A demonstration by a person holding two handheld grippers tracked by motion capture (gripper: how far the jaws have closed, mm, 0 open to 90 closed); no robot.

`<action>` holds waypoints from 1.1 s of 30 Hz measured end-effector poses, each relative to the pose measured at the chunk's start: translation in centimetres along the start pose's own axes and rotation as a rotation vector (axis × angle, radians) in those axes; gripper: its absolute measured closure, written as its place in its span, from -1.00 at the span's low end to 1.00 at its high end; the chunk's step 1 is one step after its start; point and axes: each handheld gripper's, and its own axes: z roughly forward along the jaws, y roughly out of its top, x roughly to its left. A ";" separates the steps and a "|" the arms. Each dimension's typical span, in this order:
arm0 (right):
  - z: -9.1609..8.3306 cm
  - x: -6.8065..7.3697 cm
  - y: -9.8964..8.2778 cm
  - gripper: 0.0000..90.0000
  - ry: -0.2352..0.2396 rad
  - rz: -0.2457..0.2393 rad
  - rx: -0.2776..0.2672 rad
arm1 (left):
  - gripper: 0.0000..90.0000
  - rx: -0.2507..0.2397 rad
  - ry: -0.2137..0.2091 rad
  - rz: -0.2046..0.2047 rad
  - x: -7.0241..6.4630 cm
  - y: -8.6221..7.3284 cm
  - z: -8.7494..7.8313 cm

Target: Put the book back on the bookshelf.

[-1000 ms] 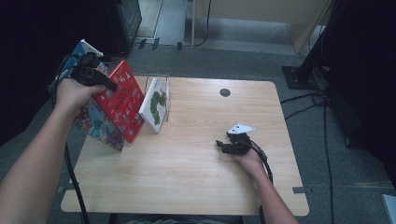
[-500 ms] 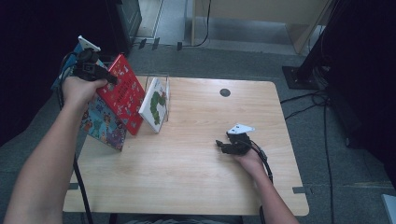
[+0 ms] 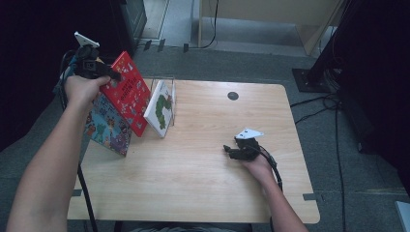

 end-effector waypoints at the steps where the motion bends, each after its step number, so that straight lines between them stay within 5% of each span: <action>1: 0.0 0.0 0.0 -0.19 0.000 0.000 0.000 | 0.77 0.001 0.000 -0.002 0.0 0.0 0.1; 6: 0.0 0.0 0.0 -0.19 0.001 0.002 0.001 | 0.77 0.005 0.019 0.027 -0.5 0.0 1.5; 16: 0.0 0.0 0.0 -0.19 0.002 0.000 0.001 | 0.74 0.028 0.028 0.037 0.0 0.3 1.7; 26: 0.0 0.0 0.0 -0.19 0.003 -0.001 0.001 | 0.16 0.069 -0.003 0.019 0.8 0.5 1.0; 33: 0.0 0.0 0.0 -0.19 0.002 -0.002 0.000 | 0.07 0.038 -0.008 0.015 1.2 0.7 -0.5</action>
